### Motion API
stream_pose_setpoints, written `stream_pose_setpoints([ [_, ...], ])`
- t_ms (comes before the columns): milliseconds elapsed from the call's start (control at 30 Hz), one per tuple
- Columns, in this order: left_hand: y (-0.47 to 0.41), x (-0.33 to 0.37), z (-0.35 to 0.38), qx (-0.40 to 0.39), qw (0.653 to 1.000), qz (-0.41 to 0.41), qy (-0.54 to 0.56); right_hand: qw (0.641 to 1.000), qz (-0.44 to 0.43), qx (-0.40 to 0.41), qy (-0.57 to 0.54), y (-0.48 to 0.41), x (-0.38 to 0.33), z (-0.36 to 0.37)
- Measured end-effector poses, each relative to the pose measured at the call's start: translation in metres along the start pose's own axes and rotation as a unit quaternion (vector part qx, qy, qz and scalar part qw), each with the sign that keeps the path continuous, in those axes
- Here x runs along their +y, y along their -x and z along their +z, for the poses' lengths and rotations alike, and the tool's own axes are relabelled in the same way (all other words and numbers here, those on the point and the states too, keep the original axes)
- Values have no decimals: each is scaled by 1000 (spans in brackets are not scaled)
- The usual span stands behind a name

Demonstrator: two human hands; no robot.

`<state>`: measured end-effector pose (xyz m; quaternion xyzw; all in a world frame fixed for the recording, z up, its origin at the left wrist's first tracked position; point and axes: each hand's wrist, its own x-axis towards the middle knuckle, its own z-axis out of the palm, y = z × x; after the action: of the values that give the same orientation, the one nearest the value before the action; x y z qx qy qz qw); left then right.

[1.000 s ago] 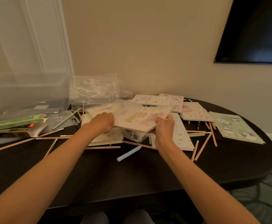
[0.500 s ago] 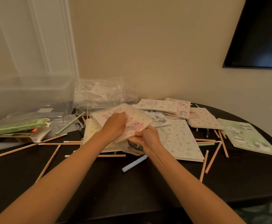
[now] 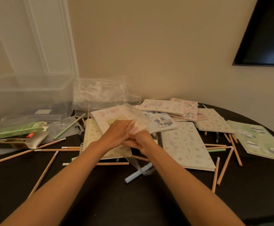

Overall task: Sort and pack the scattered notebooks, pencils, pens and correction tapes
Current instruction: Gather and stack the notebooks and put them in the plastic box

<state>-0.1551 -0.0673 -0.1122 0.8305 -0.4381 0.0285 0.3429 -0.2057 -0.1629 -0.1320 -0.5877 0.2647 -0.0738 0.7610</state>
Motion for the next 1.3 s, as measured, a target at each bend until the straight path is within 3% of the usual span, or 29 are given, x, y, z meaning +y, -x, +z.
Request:
stream_pose_setpoints([
  [100,-2,-1,5,-32,998,-46,-2,993,-8,7,122,5,-1,-17],
  [200,-7,6,1,-74,993,-94,18,987,19,-51,150,19,-10,-37],
  [333,-25,37,-1,-158,984,-74,20,990,-37,-88,102,37,-36,-79],
  [400,-42,53,8,-123,991,-52,14,993,-67,-93,40,43,-51,-105],
  [467,-63,69,23,-89,995,-40,5,994,-88,-43,-41,40,-61,-135],
  [567,-99,83,51,-112,992,-22,-54,983,-90,113,-109,15,-68,-177],
  [667,-136,88,79,-147,981,-5,-127,965,-58,254,1,-20,-75,-212],
  [733,-160,86,96,-156,971,11,-179,952,-51,293,74,-45,-84,-230],
  [1000,-211,61,144,-238,942,-24,-234,912,44,305,272,-114,-101,-256],
  [1167,-219,53,165,-180,944,-7,-276,948,57,266,164,-120,-103,-266],
  [1300,-224,52,169,-141,945,63,-287,967,24,210,142,-122,-103,-258],
])
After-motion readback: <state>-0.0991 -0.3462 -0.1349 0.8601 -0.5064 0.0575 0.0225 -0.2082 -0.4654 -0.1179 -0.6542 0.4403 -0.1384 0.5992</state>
